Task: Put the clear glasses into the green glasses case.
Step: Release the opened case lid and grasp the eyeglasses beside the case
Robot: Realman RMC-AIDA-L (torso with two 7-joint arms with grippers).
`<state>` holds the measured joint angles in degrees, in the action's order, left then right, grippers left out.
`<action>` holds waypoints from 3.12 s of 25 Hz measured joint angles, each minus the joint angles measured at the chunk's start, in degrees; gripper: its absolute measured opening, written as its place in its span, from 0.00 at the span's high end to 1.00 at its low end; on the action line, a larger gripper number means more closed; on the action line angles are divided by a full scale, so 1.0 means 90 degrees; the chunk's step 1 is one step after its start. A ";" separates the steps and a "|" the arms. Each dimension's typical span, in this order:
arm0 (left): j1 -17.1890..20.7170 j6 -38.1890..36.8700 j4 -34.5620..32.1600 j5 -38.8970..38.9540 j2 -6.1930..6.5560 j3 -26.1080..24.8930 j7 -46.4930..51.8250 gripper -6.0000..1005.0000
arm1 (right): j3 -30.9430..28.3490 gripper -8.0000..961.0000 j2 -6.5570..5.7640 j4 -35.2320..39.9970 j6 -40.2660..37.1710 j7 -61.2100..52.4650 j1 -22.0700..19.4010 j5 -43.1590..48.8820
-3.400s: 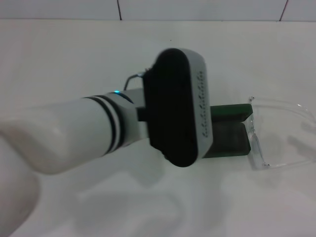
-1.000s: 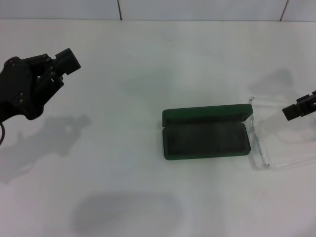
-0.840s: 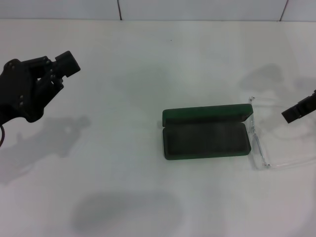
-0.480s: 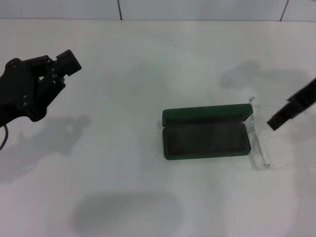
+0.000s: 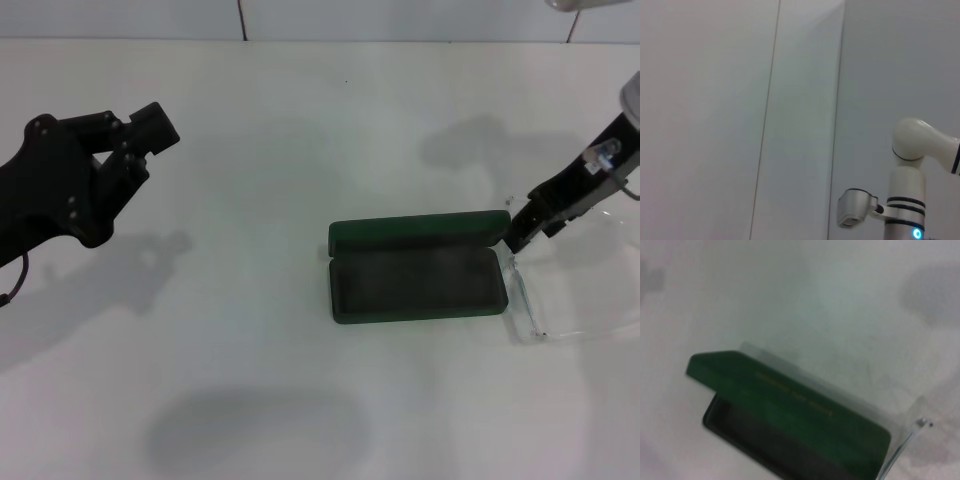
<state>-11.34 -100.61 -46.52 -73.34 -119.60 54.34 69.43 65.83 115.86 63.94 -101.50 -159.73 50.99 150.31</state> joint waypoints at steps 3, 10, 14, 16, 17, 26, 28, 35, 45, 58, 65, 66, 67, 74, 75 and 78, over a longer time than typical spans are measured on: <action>0.0000 0.0012 0.0009 -0.0122 0.0005 -0.0003 -0.0118 0.94 | 0.0212 0.45 0.0015 -0.0084 0.0268 -0.0272 -0.0042 -0.0023; -0.0055 0.0063 0.0267 -0.0230 -0.0002 0.0015 -0.0385 0.94 | 0.0178 0.47 0.0030 -0.0621 0.0733 -0.0338 -0.0091 -0.0293; -0.0116 0.0066 0.0343 -0.0230 0.0006 0.0010 -0.0404 0.94 | 0.0177 0.47 0.0009 -0.0668 0.0702 -0.0341 -0.0092 -0.0353; -0.0123 0.0066 0.0344 -0.0230 0.0007 0.0001 -0.0405 0.94 | 0.0180 0.47 0.0004 -0.0668 0.0638 -0.0342 -0.0092 -0.0337; -0.0125 0.0066 0.0344 -0.0228 0.0007 0.0000 -0.0406 0.94 | 0.0187 0.47 0.0002 -0.0668 0.0609 -0.0342 -0.0094 -0.0336; -0.0161 0.0066 0.0345 -0.0175 0.0003 -0.0003 -0.0411 0.94 | 0.0261 0.47 -0.0006 -0.0673 0.0563 -0.0342 -0.0266 -0.0294; -0.0190 0.0066 0.0345 -0.0172 0.0007 -0.0008 -0.0415 0.94 | 0.0262 0.47 -0.0011 -0.0667 0.0602 -0.0336 -0.0314 -0.0259; -0.0354 0.0066 0.0345 -0.0167 0.0007 -0.0013 -0.0420 0.94 | 0.0274 0.51 -0.0013 -0.0698 0.0836 -0.0280 -0.0429 -0.0238; -0.0399 0.0070 0.0484 -0.0166 0.0004 -0.0013 -0.0428 0.94 | 0.0274 0.60 -0.0004 -0.0638 0.0879 -0.0252 -0.0527 -0.0298; -0.0358 0.0061 0.0498 -0.0088 -0.0017 -0.0013 -0.0430 0.94 | 0.0216 0.62 -0.0004 -0.0673 0.1005 -0.0139 -0.0588 -0.0305; -0.0338 0.0035 0.0502 -0.0072 -0.0022 -0.0012 -0.0428 0.94 | 0.0203 0.64 -0.0009 -0.0679 0.1025 -0.0158 -0.0588 -0.0305; -0.0338 0.0033 0.0502 -0.0072 -0.0022 -0.0013 -0.0426 0.94 | 0.0203 0.65 -0.0010 -0.0679 0.1025 -0.0156 -0.0589 -0.0305; -0.0338 0.0032 0.0502 -0.0072 -0.0022 -0.0012 -0.0425 0.94 | 0.0204 0.66 -0.0011 -0.0679 0.1021 -0.0147 -0.0596 -0.0305; -0.0335 0.0026 0.0518 0.0000 -0.0022 -0.0013 -0.0423 0.94 | 0.0237 0.73 -0.0013 -0.0642 0.0994 -0.0107 -0.0698 -0.0306; -0.0331 0.0025 0.0541 0.0041 -0.0022 -0.0013 -0.0423 0.94 | 0.0249 0.74 -0.0013 -0.0616 0.0990 -0.0102 -0.0718 -0.0306; -0.0324 0.0025 0.0609 0.0119 -0.0016 -0.0012 -0.0427 0.94 | 0.0268 0.77 -0.0012 -0.0584 0.0990 -0.0059 -0.0749 -0.0296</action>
<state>-14.26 -100.38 -41.04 -72.27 -119.74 54.23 65.59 68.24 115.75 58.68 -92.58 -160.26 44.24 147.65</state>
